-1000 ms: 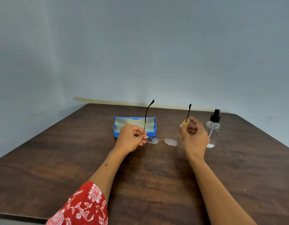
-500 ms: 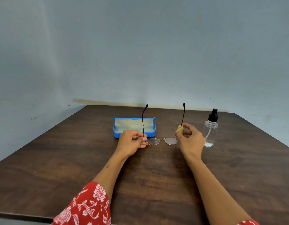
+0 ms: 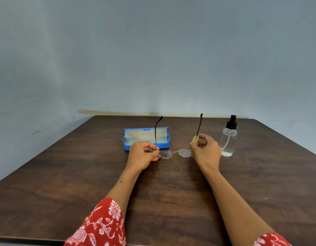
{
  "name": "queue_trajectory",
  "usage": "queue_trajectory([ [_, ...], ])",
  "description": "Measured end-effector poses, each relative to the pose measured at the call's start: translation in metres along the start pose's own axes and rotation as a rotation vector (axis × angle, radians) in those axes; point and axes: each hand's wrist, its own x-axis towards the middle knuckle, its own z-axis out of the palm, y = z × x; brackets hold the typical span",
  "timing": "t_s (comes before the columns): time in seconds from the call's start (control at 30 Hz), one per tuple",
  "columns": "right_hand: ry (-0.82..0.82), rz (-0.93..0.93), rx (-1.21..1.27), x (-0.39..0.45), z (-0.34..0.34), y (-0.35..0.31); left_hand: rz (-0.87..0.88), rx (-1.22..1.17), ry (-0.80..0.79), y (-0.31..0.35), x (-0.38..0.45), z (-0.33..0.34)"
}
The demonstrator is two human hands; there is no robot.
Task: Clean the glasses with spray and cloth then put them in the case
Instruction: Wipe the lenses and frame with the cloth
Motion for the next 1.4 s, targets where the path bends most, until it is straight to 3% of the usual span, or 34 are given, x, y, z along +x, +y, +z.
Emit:
queue_trajectory([
  [0.17, 0.132, -0.097, 0.137, 0.001, -0.002, -0.011, -0.004, 0.005, -0.004, 0.001, 0.000, 0.000],
  [0.37, 0.010, -0.021, -0.006, -0.001, -0.001, -0.003, -0.014, -0.006, -0.004, 0.002, -0.001, -0.001],
  [0.6, 0.150, -0.115, 0.141, 0.000, -0.001, -0.012, 0.002, 0.002, -0.023, 0.004, -0.003, -0.001],
  [0.87, 0.041, -0.051, -0.035, -0.002, 0.002, -0.001, -0.022, 0.025, -0.014, 0.006, -0.003, -0.001],
  [1.03, 0.153, -0.127, 0.111, 0.001, 0.000, -0.009, -0.025, 0.036, -0.012, 0.006, -0.004, -0.001],
  [1.23, 0.048, -0.067, -0.010, -0.002, 0.001, -0.002, -0.033, 0.020, -0.001, 0.005, -0.004, -0.001],
  [1.4, 0.141, -0.131, 0.144, 0.000, 0.000, -0.009, -0.030, 0.014, 0.002, 0.004, -0.003, -0.001],
])
